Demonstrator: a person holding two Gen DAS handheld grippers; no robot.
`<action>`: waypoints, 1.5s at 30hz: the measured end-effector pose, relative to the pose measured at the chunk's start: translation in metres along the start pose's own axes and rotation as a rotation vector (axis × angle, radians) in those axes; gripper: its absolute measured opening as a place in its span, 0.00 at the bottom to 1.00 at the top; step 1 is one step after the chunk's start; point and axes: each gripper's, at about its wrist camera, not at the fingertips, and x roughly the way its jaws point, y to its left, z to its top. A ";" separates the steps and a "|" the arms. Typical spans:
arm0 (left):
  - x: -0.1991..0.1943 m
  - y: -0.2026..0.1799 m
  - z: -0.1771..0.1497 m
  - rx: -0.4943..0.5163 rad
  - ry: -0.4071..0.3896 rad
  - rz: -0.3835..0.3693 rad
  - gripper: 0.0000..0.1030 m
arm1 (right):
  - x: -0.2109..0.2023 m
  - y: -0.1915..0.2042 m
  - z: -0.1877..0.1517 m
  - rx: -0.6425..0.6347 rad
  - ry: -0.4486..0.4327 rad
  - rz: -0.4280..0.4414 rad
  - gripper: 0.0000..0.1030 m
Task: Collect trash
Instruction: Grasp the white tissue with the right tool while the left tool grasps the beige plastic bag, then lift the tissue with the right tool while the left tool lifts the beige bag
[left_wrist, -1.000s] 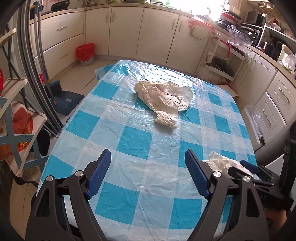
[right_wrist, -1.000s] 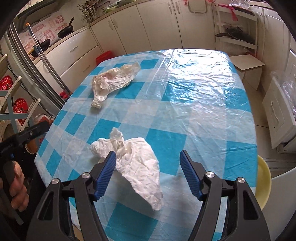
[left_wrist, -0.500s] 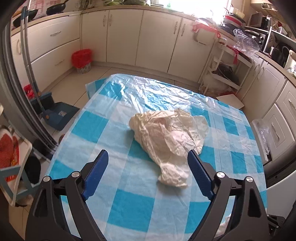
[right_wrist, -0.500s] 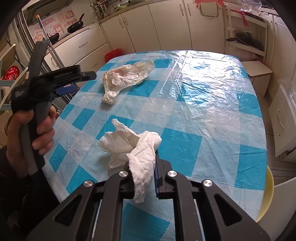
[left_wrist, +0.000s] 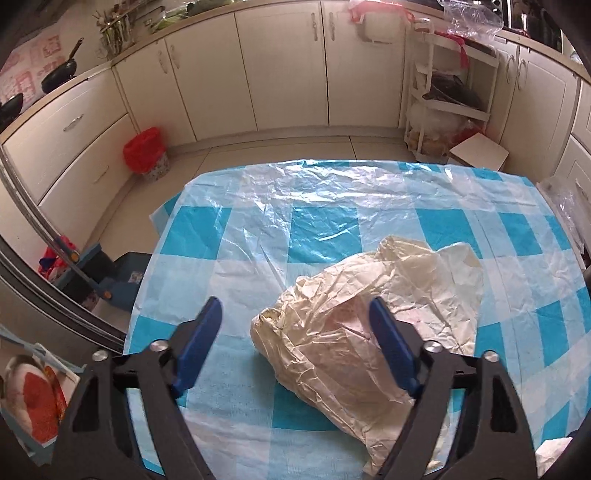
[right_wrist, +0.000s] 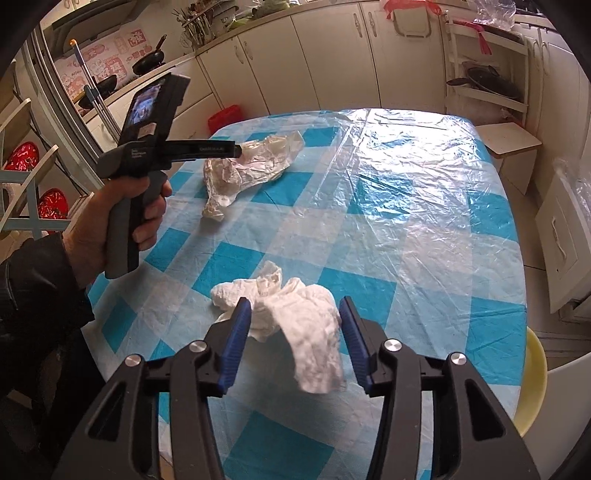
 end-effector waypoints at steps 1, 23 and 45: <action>0.002 -0.001 -0.002 -0.001 0.013 -0.009 0.49 | 0.003 0.002 0.000 -0.006 0.009 -0.004 0.48; -0.130 0.035 -0.166 -0.300 0.021 -0.081 0.34 | -0.006 0.004 -0.012 -0.026 0.057 0.043 0.66; -0.129 0.020 -0.174 -0.197 -0.012 -0.105 0.25 | 0.005 0.017 -0.010 -0.071 0.039 -0.021 0.14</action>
